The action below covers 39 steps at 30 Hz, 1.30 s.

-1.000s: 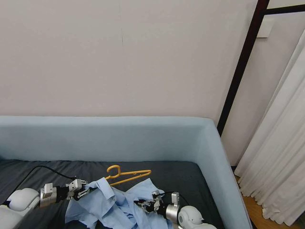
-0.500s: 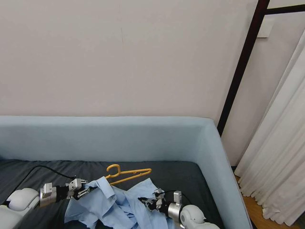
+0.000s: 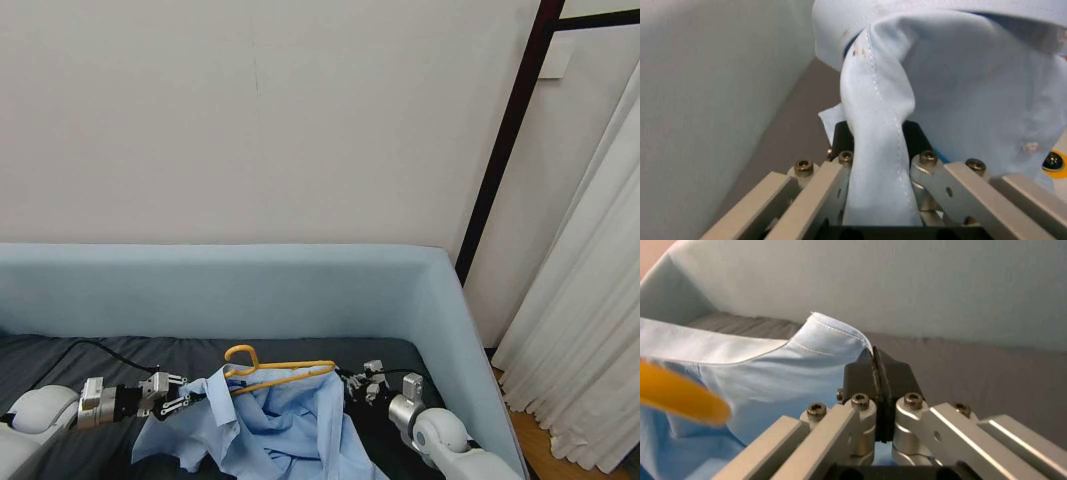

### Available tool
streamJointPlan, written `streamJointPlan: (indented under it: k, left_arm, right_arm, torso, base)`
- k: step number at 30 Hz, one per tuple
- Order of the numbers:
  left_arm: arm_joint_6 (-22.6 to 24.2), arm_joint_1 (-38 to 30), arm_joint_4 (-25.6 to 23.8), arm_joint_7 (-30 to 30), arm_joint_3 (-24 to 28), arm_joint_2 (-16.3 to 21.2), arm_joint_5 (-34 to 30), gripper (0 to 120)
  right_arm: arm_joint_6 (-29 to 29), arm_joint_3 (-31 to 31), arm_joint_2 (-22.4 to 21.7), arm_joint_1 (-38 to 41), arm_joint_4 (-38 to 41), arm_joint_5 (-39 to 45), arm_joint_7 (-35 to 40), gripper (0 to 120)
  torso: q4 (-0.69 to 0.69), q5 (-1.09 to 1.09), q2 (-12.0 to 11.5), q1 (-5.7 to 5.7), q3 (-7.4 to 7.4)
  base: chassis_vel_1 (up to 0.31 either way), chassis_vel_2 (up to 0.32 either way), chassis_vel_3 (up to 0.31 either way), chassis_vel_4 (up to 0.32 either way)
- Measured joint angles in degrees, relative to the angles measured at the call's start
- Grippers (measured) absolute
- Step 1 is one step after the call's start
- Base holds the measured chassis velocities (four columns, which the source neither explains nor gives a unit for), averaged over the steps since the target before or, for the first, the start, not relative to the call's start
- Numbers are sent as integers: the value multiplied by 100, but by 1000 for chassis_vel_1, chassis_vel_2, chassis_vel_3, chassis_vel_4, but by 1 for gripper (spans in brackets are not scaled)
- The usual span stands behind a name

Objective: Pick up the clothes from the sofa and hang them on the clothes hanger.

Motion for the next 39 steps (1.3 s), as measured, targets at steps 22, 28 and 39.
streamJointPlan:
  k: [22, 28, 39]
  left_arm:
    - [248, -482, 24, -364, 287, 52, 533, 7]
    - [235, -557, 81, -696, 245, -64, 556, 7]
    - [430, -715, -254, -981, 215, -334, -102, 7]
  right_arm:
    - [124, 59, -770, 195, 2494, 1063, -662, 0]
    - [-63, 80, -1034, 79, 3304, 1571, -547, 0]
    - [36, -148, -1210, -217, 3882, 1727, -535, 0]
  torso:
    - [-2, -1, 0, 0, 0]
    - [-3, -1, 0, 0, 0]
    - [-3, -1, 1, 0, 0]
  base:
    - [0, 0, 0, 0]
    - [0, 0, 0, 0]
    - [0, 0, 0, 0]
